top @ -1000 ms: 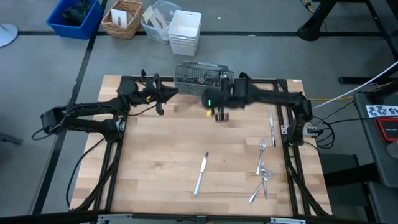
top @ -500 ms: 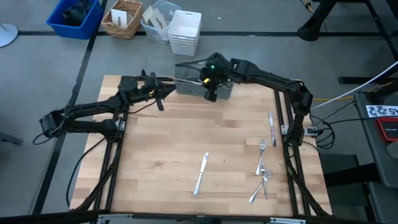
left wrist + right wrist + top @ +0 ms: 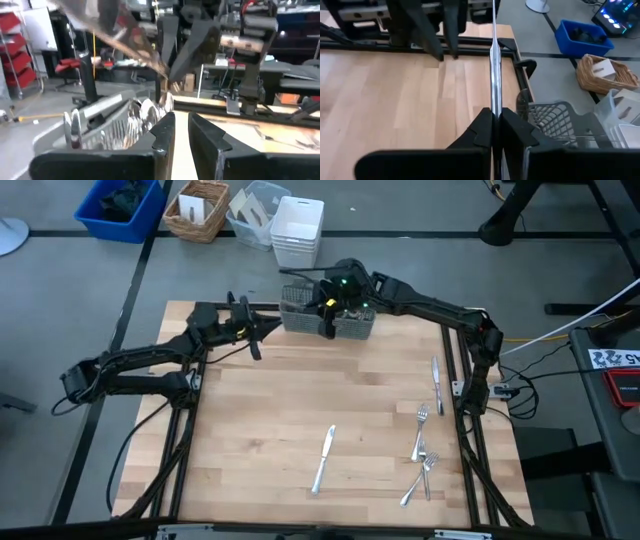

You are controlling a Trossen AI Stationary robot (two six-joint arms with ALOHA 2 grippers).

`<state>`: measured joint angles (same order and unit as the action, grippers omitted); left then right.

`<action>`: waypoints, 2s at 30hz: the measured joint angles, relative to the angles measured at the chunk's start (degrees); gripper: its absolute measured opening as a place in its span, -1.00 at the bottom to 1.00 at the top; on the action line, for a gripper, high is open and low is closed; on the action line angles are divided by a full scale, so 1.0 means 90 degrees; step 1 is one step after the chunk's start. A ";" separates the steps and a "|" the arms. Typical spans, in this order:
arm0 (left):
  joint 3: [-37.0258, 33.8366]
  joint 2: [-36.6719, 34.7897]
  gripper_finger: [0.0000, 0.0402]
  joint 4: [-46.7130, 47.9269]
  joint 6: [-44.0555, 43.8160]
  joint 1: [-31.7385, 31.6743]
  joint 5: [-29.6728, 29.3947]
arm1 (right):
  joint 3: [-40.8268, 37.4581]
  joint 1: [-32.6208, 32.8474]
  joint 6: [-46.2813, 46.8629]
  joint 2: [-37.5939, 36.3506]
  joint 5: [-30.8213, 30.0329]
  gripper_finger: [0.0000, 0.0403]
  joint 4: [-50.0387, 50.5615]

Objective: Sort silverware
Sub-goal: Put the table knife into the gray silverware organizer

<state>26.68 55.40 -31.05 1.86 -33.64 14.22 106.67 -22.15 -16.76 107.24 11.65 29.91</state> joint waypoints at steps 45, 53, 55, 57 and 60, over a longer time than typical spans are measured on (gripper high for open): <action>0.0000 0.0017 -0.40 -0.1479 0.1009 -0.0136 0.0454 | 0.0000 0.0002 -0.1376 0.0080 0.0316 -0.86 0.0039; 0.0000 0.0017 -0.66 -0.1387 0.1010 -0.0136 0.0447 | 0.0000 0.0007 -0.1376 0.0085 0.0307 -0.86 0.0039; 0.0000 0.0017 -0.75 -0.1387 0.1031 -0.0136 0.0387 | 0.0000 0.0005 -0.1378 0.0085 0.0307 -0.86 0.0039; 0.0000 0.0017 -0.86 -0.1347 0.1101 -0.0139 0.0386 | 0.0000 0.0005 -0.1384 0.0085 0.0300 -0.86 0.0041; 0.0000 0.0015 -0.97 -0.1248 0.1168 -0.0139 0.0399 | 0.0000 0.0002 -0.1414 0.0085 0.0307 -0.86 0.0085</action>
<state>26.68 55.53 -42.28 12.37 -34.89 17.81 106.67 -22.13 -29.49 108.01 14.41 30.68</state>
